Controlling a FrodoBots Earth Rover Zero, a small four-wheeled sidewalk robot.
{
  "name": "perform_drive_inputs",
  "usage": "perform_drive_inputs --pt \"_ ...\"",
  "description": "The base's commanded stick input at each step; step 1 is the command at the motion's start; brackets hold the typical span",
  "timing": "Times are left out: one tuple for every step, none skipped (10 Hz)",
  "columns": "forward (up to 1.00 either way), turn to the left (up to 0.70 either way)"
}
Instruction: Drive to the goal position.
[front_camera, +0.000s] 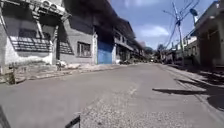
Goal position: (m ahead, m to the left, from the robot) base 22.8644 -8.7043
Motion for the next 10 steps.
perform_drive_inputs --pt "1.00 -0.28" --pt "1.00 -0.28" --pt "1.00 -0.28" --pt "1.00 -0.28" --pt "1.00 -0.28" --pt "1.00 -0.28" --pt "1.00 -0.28" --pt "1.00 -0.28" --pt "1.00 -0.28" --pt "1.00 -0.28"
